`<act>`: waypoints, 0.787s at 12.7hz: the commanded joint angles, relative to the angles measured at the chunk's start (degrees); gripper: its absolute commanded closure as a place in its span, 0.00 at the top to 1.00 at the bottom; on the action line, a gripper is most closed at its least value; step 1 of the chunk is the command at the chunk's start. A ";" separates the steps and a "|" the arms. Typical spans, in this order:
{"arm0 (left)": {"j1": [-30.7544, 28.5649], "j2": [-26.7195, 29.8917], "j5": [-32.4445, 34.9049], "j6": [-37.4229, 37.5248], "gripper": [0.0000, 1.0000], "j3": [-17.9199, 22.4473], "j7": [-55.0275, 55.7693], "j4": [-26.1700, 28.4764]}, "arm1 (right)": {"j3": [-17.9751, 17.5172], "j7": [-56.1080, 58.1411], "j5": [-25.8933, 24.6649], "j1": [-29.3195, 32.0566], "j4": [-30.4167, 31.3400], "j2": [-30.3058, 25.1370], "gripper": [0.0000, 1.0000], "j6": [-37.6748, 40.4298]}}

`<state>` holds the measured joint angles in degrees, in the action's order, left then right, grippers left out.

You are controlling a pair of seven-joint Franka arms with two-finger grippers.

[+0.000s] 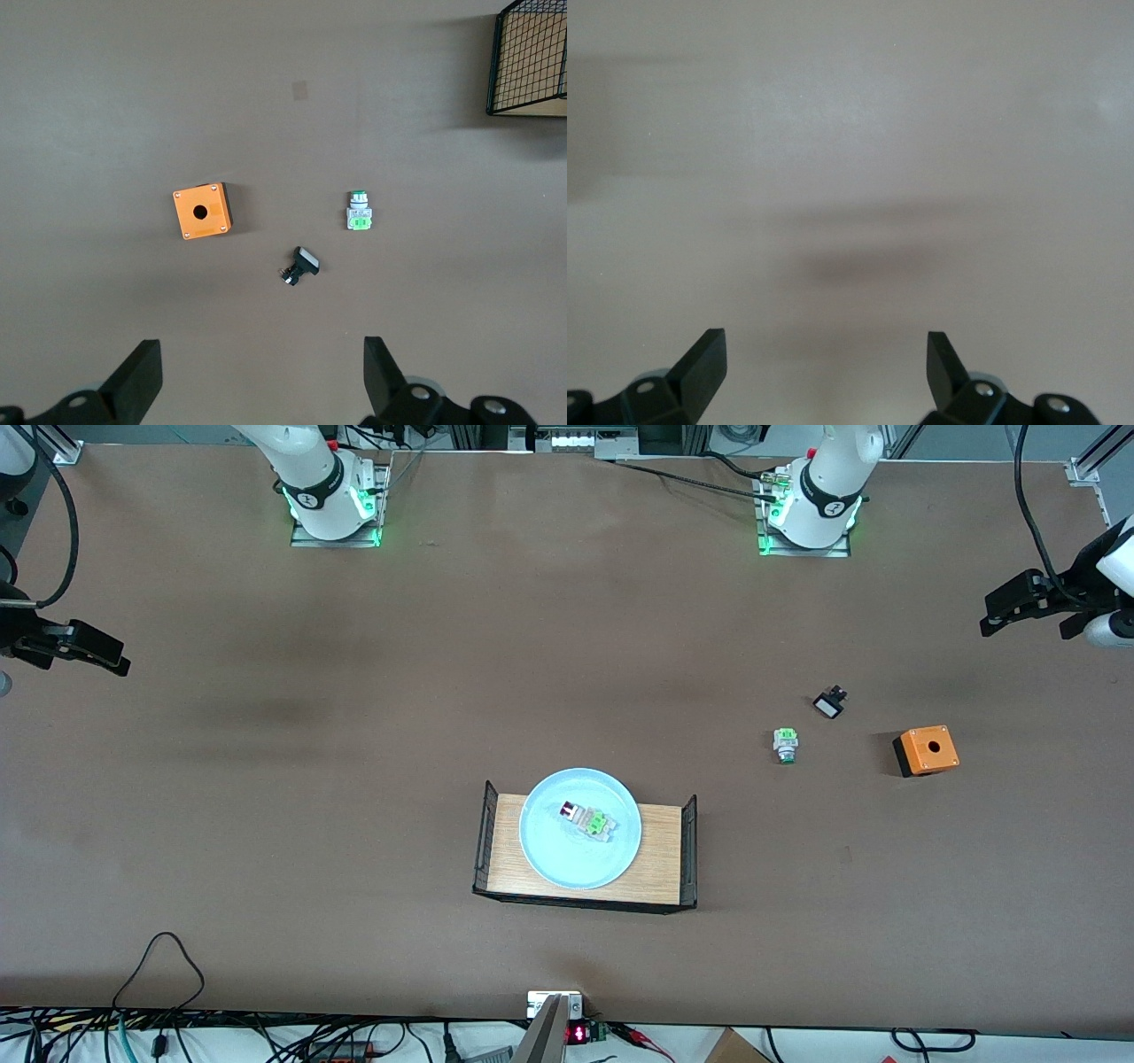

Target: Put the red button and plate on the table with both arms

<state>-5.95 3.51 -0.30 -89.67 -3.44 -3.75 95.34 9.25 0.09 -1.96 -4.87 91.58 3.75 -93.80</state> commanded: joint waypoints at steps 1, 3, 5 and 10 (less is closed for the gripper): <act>-0.37 -0.96 0.30 1.43 1.00 -0.42 0.49 -2.18 | 0.51 0.88 0.38 -0.40 -0.35 -0.24 1.00 0.19; -0.37 -1.05 0.56 1.60 1.00 -0.42 1.20 -3.06 | 0.51 0.88 0.38 -0.40 -0.35 -0.24 1.00 0.19; -0.37 -1.05 0.82 1.95 1.00 -0.43 0.76 -2.89 | 0.51 0.79 0.29 -0.40 -0.35 -0.24 1.00 0.19; 0.24 -4.21 -0.49 3.71 1.00 -0.95 3.73 -3.58 | 0.51 0.88 0.29 -0.31 -0.35 -0.15 1.00 0.11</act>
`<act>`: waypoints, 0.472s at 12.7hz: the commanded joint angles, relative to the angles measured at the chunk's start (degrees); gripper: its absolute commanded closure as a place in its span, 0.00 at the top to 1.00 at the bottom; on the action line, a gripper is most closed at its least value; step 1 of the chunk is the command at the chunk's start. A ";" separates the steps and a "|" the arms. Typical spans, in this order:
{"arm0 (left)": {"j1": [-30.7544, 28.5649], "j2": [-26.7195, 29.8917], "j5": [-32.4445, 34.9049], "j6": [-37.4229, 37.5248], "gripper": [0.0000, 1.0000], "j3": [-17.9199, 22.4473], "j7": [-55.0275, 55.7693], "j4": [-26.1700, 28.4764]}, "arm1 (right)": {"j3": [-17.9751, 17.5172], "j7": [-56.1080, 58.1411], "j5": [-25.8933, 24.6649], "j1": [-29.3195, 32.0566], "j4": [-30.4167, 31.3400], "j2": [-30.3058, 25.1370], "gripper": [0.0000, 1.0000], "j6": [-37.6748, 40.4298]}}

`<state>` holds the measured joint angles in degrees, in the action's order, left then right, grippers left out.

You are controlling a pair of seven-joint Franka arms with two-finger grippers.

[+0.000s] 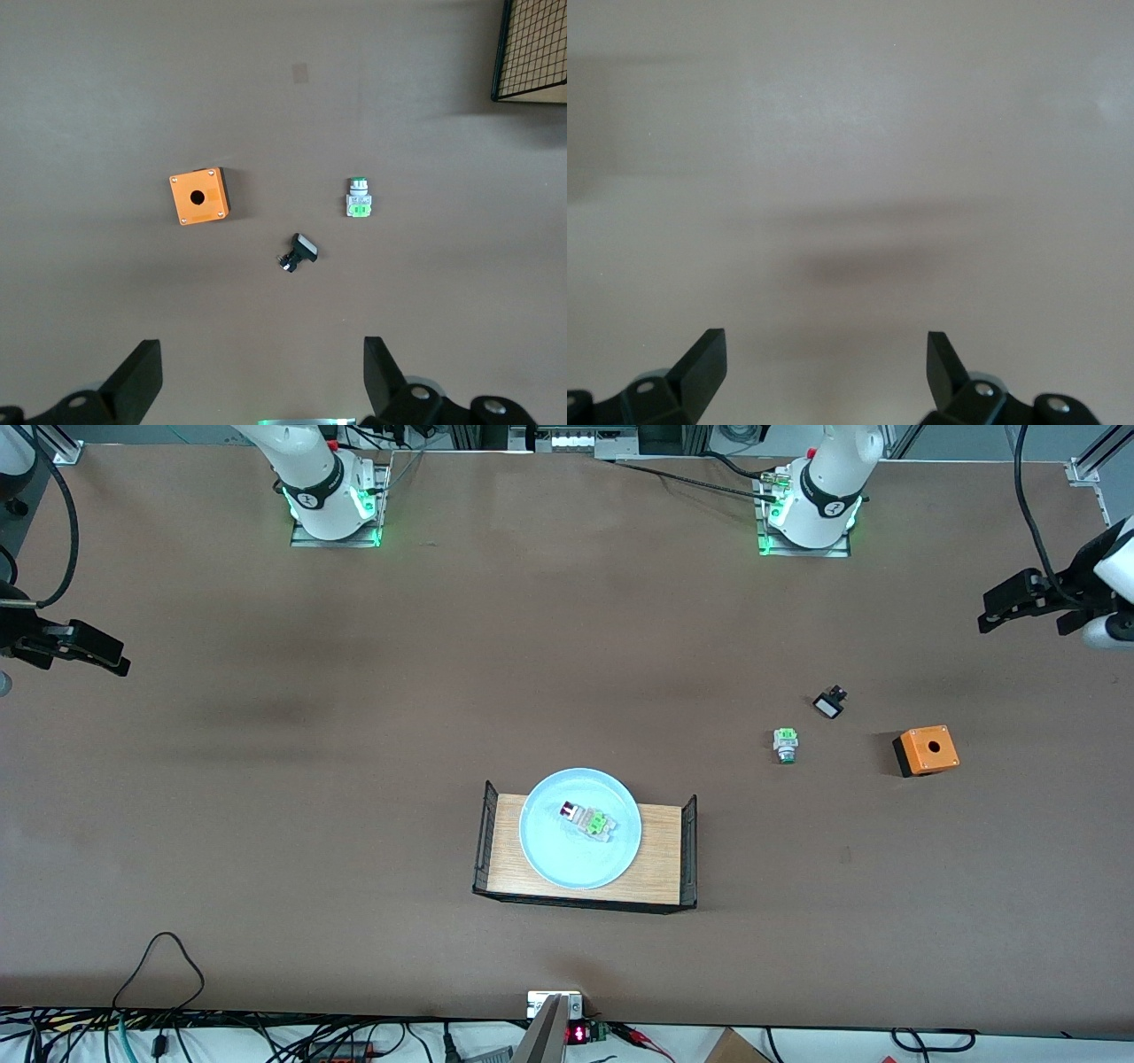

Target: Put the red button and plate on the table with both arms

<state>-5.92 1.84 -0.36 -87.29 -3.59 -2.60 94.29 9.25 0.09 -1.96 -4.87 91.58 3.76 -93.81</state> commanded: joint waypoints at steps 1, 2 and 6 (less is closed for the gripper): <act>0.46 -2.97 -1.74 1.33 1.00 -0.89 5.73 -2.79 | 0.51 0.87 0.29 -0.31 -0.35 -0.15 1.00 0.12; 0.55 -3.33 -4.01 1.16 1.00 -1.50 9.16 -2.88 | 0.51 0.87 0.29 -0.31 -0.35 -0.15 1.00 0.12; 1.70 -9.20 -5.00 1.07 1.00 -8.08 26.63 -9.28 | 0.59 0.87 0.29 -0.31 -0.35 -0.15 1.00 0.04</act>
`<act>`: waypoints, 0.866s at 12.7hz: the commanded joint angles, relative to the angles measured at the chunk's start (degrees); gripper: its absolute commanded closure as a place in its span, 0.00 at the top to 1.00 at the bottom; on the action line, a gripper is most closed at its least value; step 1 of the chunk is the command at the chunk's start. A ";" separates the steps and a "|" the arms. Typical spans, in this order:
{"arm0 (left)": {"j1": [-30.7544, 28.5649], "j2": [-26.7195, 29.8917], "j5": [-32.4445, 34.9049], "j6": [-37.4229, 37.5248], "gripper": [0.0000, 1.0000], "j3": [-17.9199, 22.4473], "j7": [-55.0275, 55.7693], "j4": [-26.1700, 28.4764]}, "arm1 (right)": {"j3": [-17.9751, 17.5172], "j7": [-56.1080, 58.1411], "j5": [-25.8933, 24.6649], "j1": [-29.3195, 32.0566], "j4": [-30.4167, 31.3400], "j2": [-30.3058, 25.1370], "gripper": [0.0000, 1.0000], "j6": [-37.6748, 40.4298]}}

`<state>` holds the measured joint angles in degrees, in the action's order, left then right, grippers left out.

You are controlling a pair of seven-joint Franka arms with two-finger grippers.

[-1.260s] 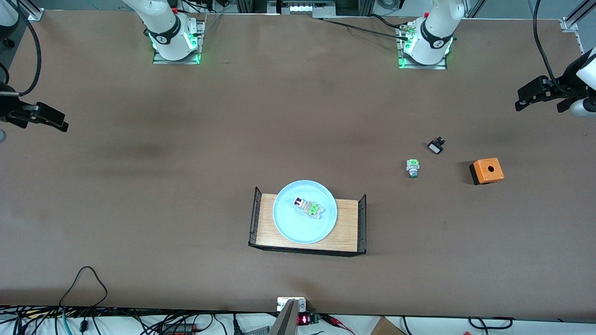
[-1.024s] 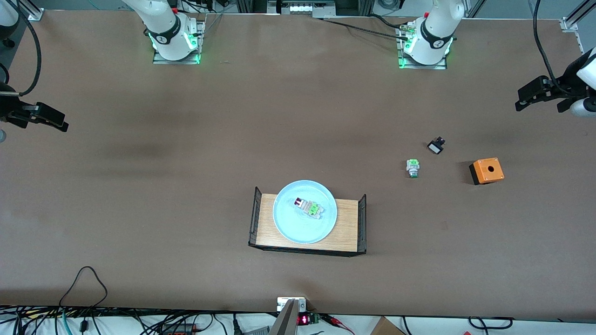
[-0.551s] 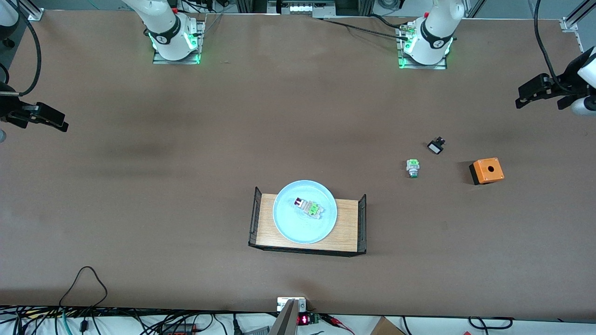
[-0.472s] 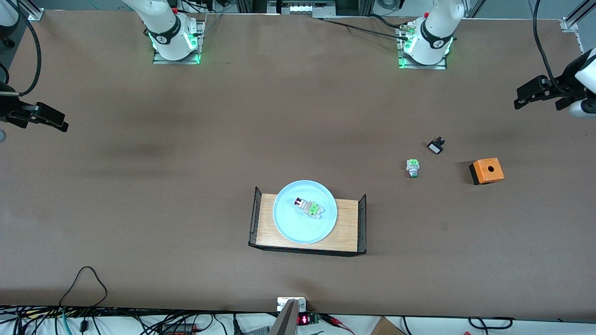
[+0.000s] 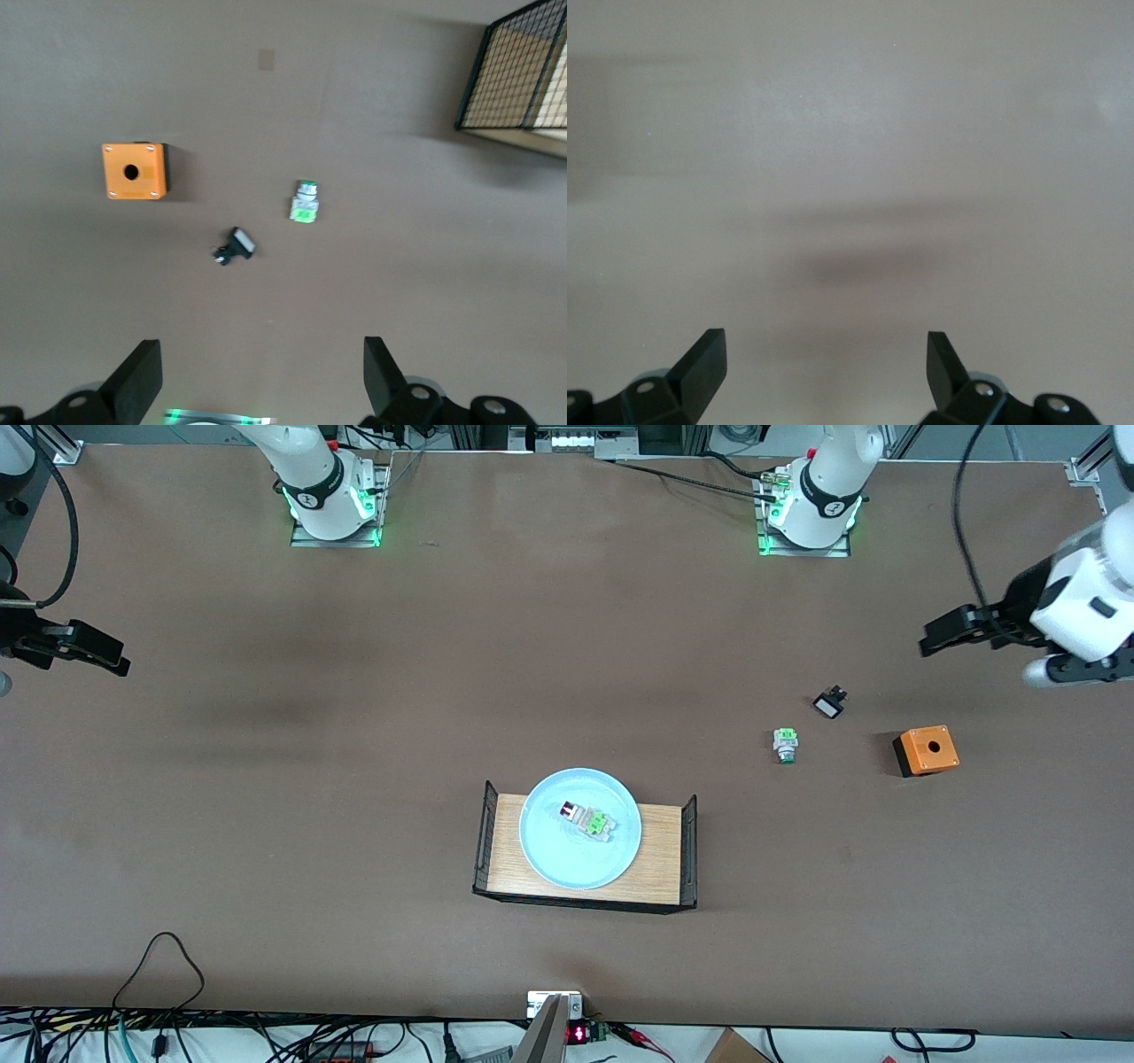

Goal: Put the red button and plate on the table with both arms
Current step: 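Move the left gripper over the plate toward the green switch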

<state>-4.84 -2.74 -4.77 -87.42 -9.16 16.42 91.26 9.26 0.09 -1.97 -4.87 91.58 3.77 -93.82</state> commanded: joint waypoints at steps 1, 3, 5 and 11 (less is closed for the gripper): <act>0.88 -6.90 -0.77 1.20 1.00 -4.53 14.71 -8.18 | 0.58 0.87 0.30 -0.32 -0.34 -0.16 1.00 0.05; 3.41 -10.86 -0.68 1.11 1.00 -6.39 24.23 -11.96 | 0.58 0.78 0.30 -0.32 -0.34 -0.08 1.00 -0.04; 6.58 -14.03 -0.60 0.33 1.00 -6.40 31.80 -15.22 | 0.58 0.78 0.30 -0.32 -0.34 -0.16 1.00 -0.22; 15.37 -22.29 0.02 -9.68 1.00 -5.87 55.36 -21.37 | 0.58 0.70 0.56 -0.32 -0.26 -0.07 1.00 -0.48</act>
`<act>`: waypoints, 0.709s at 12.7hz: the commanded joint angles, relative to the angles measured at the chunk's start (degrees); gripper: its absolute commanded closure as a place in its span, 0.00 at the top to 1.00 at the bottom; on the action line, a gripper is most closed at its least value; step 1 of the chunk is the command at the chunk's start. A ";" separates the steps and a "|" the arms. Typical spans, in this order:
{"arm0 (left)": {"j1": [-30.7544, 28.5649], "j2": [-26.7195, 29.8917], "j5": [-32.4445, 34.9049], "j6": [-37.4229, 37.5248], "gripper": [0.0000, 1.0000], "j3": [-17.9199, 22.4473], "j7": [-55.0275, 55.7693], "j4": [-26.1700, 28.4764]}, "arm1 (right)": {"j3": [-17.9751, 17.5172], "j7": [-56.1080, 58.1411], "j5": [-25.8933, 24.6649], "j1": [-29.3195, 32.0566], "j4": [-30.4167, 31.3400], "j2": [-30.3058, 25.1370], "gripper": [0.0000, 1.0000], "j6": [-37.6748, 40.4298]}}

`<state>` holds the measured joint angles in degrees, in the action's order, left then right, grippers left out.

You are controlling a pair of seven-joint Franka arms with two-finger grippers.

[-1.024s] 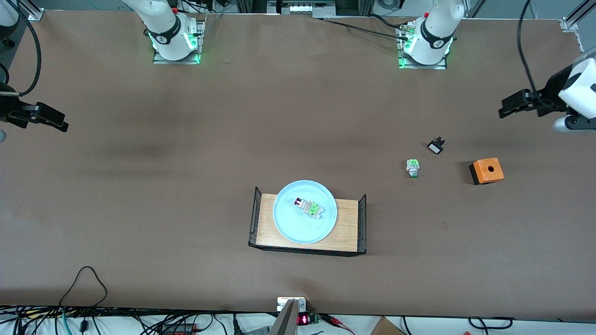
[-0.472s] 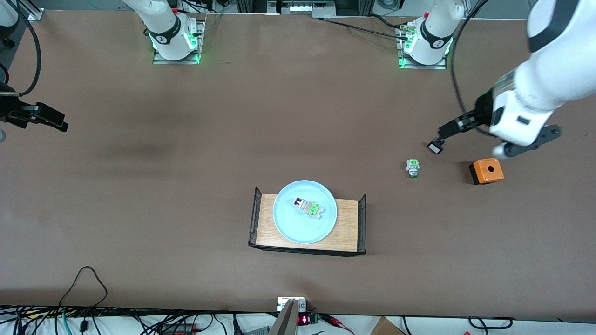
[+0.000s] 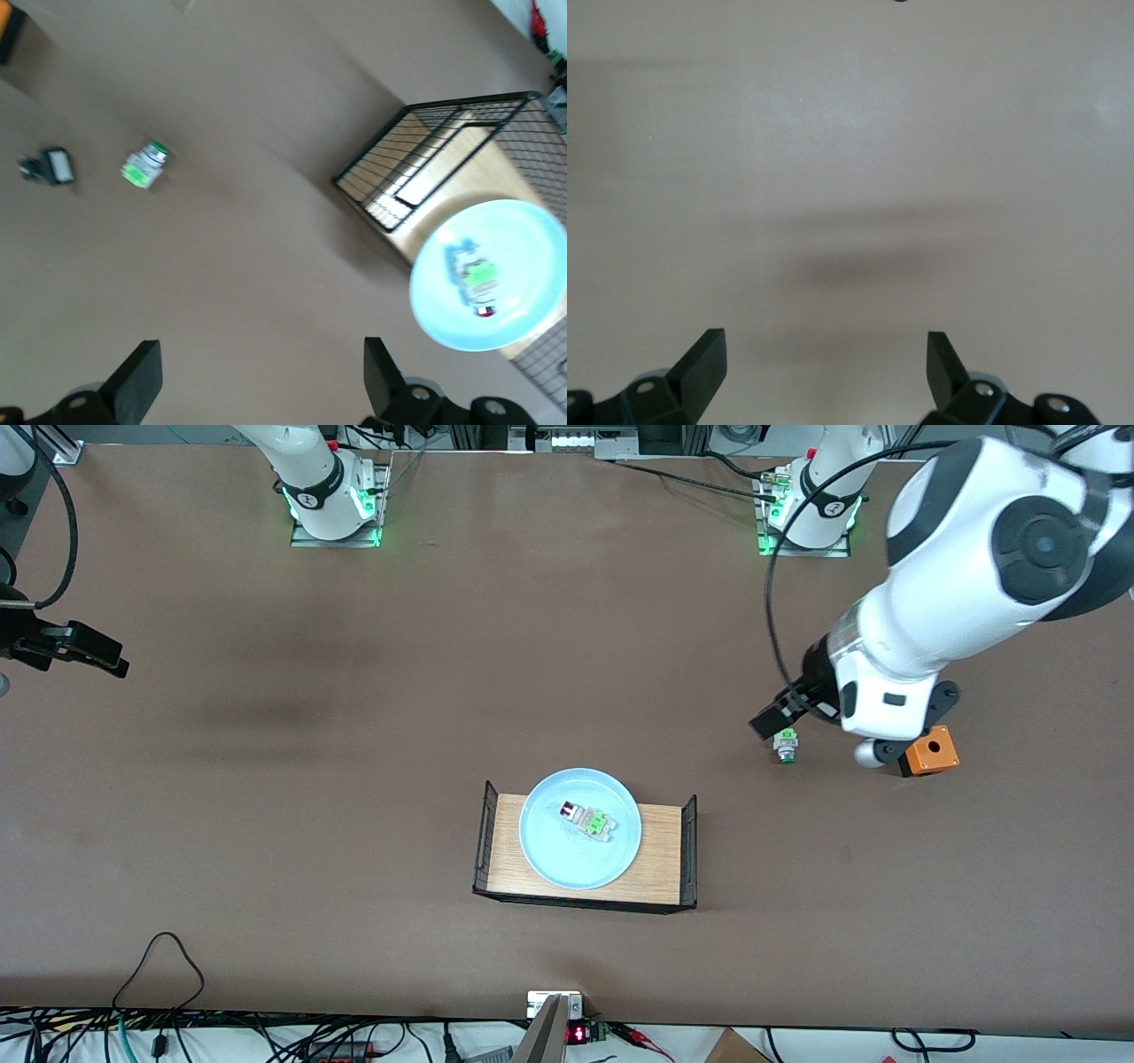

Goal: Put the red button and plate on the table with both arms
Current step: 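Move the left gripper over the plate toward the green switch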

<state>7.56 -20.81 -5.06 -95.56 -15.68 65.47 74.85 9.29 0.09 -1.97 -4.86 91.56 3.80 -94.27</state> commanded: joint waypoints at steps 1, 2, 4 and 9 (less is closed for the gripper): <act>4.55 -6.50 0.40 -1.73 1.00 0.91 8.51 -7.24 | 0.55 0.70 0.56 -0.33 -0.24 -0.11 1.00 -0.04; 6.13 -8.96 1.10 -1.73 1.00 1.18 10.80 -9.96 | 0.55 0.78 0.56 -0.33 -0.24 -0.20 1.00 0.22; 10.17 -14.05 5.04 -1.73 1.00 1.88 16.50 -15.32 | 0.55 0.78 0.47 -0.41 -0.24 -0.29 1.00 0.31; 23.61 -21.62 5.76 -11.55 1.00 14.34 24.61 -20.01 | 0.46 0.26 0.56 -0.41 -0.24 -0.46 1.00 1.27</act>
<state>26.46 -39.12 -0.53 -105.18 -6.26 87.40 58.93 9.29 0.09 -1.97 -4.87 91.55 3.82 -94.11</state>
